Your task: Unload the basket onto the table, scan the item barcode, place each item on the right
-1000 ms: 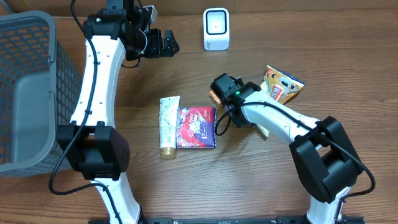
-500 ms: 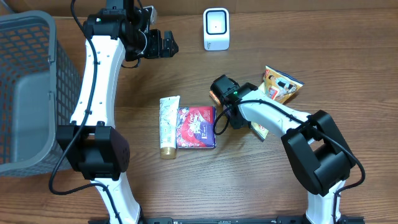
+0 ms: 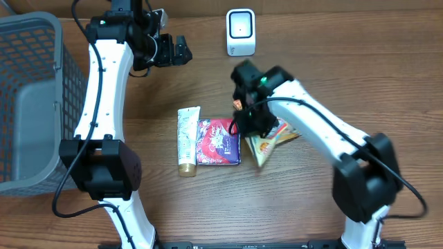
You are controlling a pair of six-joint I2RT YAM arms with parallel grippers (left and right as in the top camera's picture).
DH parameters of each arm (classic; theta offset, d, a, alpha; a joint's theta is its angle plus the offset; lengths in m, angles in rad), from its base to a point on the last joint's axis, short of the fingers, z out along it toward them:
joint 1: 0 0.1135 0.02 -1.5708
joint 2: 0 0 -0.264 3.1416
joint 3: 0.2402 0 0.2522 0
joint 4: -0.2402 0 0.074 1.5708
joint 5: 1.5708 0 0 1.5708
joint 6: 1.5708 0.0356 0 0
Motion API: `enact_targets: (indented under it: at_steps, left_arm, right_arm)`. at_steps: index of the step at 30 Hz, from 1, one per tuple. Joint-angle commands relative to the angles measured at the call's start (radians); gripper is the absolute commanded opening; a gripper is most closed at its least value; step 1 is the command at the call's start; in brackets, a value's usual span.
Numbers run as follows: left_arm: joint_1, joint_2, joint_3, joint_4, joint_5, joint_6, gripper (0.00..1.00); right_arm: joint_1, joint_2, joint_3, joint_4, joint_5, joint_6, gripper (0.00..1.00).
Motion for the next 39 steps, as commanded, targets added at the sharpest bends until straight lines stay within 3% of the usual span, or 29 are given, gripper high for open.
enact_targets:
  at_steps: [1, 6, 10, 15, 21, 28, 33, 39]
  left_arm:
    - [0.017, -0.017, 0.017, -0.010, -0.007, 0.001, 1.00]
    - [0.019, -0.017, 0.017, -0.015, -0.007, 0.001, 1.00]
    - [0.019, -0.017, 0.017, -0.015, -0.008, 0.000, 1.00]
    - [0.019, -0.017, 0.017, -0.016, -0.008, -0.018, 1.00]
    - [0.019, -0.017, 0.017, -0.015, -0.008, -0.018, 1.00]
    - [0.019, -0.017, 0.017, -0.018, -0.008, -0.018, 1.00]
    - [0.019, -0.017, 0.017, -0.019, -0.008, -0.018, 1.00]
    - [0.019, -0.017, 0.017, -0.019, -0.008, -0.018, 1.00]
  right_arm:
    - [-0.019, -0.141, 0.142, -0.049, -0.263, 0.111, 0.04]
    - [-0.053, -0.187, 0.191, -0.047, -0.567, 0.204, 0.04]
    - [-0.066, -0.188, 0.191, 0.066, -0.844, 0.256, 0.04]
    - [-0.066, -0.186, 0.171, 0.201, -0.819, 0.364, 0.04]
    - [-0.066, -0.163, 0.069, 0.301, -0.790, 0.392, 0.04]
    - [-0.077, -0.127, -0.171, 0.644, -0.939, 0.497, 0.04]
    - [-0.152, -0.126, -0.221, 0.615, -0.924, 0.455, 0.04]
    - [-0.281, -0.126, -0.225, 0.497, -0.834, 0.305, 0.05]
